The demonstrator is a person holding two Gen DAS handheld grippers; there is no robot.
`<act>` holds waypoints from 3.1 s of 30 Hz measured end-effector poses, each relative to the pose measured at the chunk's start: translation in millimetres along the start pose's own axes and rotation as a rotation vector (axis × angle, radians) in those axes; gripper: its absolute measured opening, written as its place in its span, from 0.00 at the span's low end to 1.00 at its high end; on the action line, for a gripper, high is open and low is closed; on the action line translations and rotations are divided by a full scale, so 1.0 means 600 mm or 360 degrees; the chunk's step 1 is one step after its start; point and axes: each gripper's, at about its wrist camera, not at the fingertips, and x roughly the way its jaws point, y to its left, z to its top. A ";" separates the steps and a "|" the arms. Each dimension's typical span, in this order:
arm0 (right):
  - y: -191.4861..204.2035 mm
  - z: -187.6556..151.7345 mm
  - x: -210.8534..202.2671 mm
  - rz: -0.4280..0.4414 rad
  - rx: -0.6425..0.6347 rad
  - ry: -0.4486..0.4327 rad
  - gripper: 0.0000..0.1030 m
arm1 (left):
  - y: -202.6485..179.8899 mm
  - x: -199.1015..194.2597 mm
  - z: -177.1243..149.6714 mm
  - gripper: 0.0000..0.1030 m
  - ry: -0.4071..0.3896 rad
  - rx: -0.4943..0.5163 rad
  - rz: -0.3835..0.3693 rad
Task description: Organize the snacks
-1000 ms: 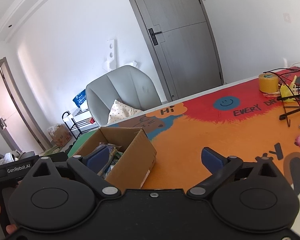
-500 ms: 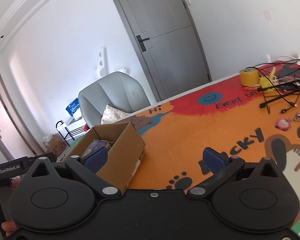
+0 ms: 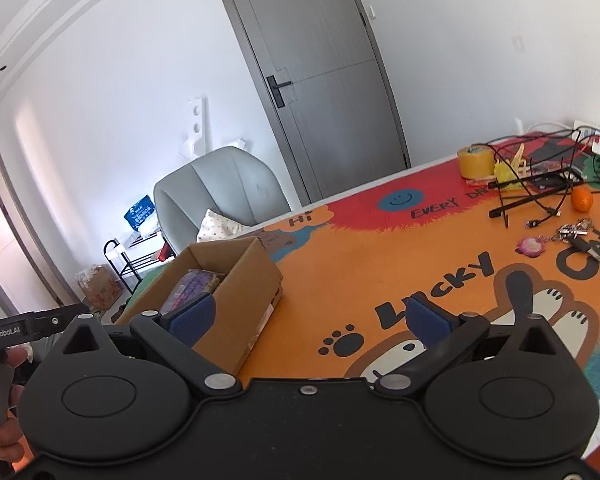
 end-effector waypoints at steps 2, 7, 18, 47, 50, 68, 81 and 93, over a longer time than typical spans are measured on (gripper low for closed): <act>0.006 -0.001 -0.011 0.0000 -0.0009 -0.0009 1.00 | -0.003 -0.013 0.000 1.00 -0.0020 0.0016 -0.0010; 0.022 -0.006 -0.036 0.0018 -0.0031 -0.0010 1.00 | -0.006 -0.043 -0.006 1.00 -0.0056 0.0050 -0.0033; 0.066 -0.013 -0.080 0.0040 -0.0155 0.0008 1.00 | 0.001 -0.094 -0.024 1.00 -0.0061 0.0088 -0.0068; 0.081 -0.012 -0.135 0.0041 -0.0245 -0.0063 1.00 | -0.005 -0.143 -0.019 1.00 -0.0106 0.0116 -0.0086; 0.079 -0.013 -0.133 0.0042 -0.0236 -0.0057 1.00 | -0.005 -0.142 -0.018 1.00 -0.0101 0.0115 -0.0092; 0.081 -0.014 -0.134 0.0037 -0.0234 -0.0050 1.00 | -0.003 -0.143 -0.019 1.00 -0.0104 0.0119 -0.0095; 0.079 -0.014 -0.133 0.0035 -0.0226 -0.0047 1.00 | -0.001 -0.140 -0.017 1.00 -0.0086 0.0118 -0.0100; 0.079 -0.015 -0.131 0.0029 -0.0227 -0.0043 1.00 | 0.000 -0.139 -0.017 1.00 -0.0081 0.0123 -0.0102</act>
